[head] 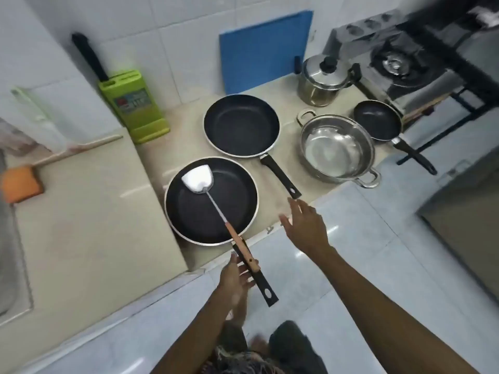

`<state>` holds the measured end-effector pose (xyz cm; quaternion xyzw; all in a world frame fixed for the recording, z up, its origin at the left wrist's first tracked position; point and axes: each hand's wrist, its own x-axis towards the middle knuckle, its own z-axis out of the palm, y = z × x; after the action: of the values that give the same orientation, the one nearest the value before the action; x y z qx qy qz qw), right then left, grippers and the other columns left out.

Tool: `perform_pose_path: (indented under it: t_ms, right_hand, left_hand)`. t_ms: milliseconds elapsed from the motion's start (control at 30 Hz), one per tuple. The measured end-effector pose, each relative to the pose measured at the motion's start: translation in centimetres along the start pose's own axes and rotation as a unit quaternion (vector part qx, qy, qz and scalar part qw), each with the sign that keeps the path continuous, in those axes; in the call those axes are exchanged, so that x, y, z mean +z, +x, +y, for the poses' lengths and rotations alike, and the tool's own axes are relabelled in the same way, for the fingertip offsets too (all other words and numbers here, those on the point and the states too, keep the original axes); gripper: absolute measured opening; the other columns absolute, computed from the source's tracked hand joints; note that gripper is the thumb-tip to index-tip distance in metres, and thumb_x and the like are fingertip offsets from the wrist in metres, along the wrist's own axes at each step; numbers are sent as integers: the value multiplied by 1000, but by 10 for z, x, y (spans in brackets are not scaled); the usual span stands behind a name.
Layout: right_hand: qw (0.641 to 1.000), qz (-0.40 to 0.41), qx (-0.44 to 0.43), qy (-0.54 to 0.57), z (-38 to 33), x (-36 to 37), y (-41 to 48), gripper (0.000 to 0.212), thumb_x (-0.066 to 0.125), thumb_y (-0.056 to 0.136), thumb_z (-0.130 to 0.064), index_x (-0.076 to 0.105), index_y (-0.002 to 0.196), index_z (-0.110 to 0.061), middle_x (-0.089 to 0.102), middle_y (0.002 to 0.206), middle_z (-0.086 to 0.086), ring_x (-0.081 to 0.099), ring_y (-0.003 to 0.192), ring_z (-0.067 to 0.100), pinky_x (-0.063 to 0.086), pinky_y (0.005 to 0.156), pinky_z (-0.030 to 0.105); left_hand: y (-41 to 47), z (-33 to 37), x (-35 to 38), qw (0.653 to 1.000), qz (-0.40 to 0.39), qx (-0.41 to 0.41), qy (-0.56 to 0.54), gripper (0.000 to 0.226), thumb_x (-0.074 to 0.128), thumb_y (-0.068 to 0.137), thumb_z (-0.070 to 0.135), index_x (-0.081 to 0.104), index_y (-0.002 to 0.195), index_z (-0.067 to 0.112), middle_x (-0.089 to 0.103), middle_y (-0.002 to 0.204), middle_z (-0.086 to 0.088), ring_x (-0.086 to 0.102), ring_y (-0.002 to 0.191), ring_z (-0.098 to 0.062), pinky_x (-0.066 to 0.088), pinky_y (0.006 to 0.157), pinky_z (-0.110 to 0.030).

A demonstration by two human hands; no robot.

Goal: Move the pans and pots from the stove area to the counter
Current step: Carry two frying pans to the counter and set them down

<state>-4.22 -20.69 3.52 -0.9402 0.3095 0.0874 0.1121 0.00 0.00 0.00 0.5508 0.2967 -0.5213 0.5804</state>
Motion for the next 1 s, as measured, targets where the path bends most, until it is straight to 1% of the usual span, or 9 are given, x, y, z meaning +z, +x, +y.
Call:
perform_pose_path:
  t_ms: [167, 233, 300, 400, 500, 567, 700, 833, 1000]
  right_hand:
    - [998, 5, 7, 61, 22, 2, 91, 59, 59, 99, -39, 47, 144, -3, 52, 143, 25, 53, 122, 47, 49, 95, 55]
    - [988, -31, 31, 146, 27, 9, 124, 59, 58, 100, -38, 45, 145, -2, 55, 137, 26, 54, 121, 46, 48, 97, 52]
    - [944, -106, 84, 302, 29, 8, 157, 54, 53, 103, -44, 49, 138, -4, 67, 116, 21, 69, 99, 35, 55, 82, 41]
    - [835, -245, 153, 468, 31, 13, 189, 50, 45, 104, -53, 62, 109, -6, 70, 72, 7, 66, 50, 18, 55, 46, 29]
    - [785, -320, 163, 504, 42, 17, 202, 54, 44, 102, -59, 66, 92, -10, 60, 56, 2, 55, 41, 19, 50, 41, 27]
    - [767, -342, 167, 516, 44, 18, 207, 57, 42, 101, -61, 63, 83, -11, 55, 57, 4, 50, 41, 20, 47, 41, 27]
    - [784, -342, 157, 494, 45, 15, 207, 54, 38, 103, -59, 51, 75, -15, 47, 54, 1, 40, 38, 16, 40, 40, 27]
    - [807, -307, 125, 488, 44, 3, 207, 53, 38, 104, -58, 49, 74, -15, 43, 52, 0, 36, 36, 14, 36, 37, 25]
    - [844, -257, 105, 459, 45, -25, 209, 55, 38, 105, -55, 49, 74, -12, 42, 52, 3, 34, 34, 14, 31, 35, 23]
  left_hand:
    - [21, 1, 12, 994, 57, -12, -93, 56, 32, 108, 44, 66, 121, 1, 79, 102, -19, 71, 101, -38, 48, 105, -52]
    - [27, -3, 15, 988, 76, -11, -131, 56, 36, 108, 42, 68, 120, -2, 77, 103, -24, 70, 106, -43, 46, 109, -54]
    - [33, -6, 23, 978, 101, -6, -182, 55, 41, 107, 41, 69, 118, -6, 74, 111, -29, 68, 111, -46, 48, 107, -53]
    - [34, -20, 37, 961, 100, 15, -257, 59, 38, 107, 42, 71, 116, -6, 74, 111, -26, 71, 93, -37, 54, 82, -43]
    - [30, -42, 58, 957, 112, 27, -267, 75, 28, 105, 55, 80, 93, 2, 70, 83, -19, 65, 69, -31, 54, 60, -40]
    - [29, -48, 71, 963, 164, 46, -210, 78, 26, 103, 57, 73, 80, -1, 66, 65, -16, 64, 51, -26, 55, 47, -31]
    - [34, -51, 89, 956, 276, 79, -67, 76, 22, 94, 62, 61, 59, 7, 58, 53, -11, 57, 43, -20, 49, 48, -27]
    - [42, -58, 105, 908, 411, 69, 46, 61, 26, 106, 49, 62, 80, 7, 68, 69, -9, 68, 63, -27, 58, 62, -38]
    - [35, -56, 124, 880, 442, 87, 149, 52, 22, 107, 38, 63, 105, 6, 74, 78, -10, 71, 67, -26, 62, 70, -44]
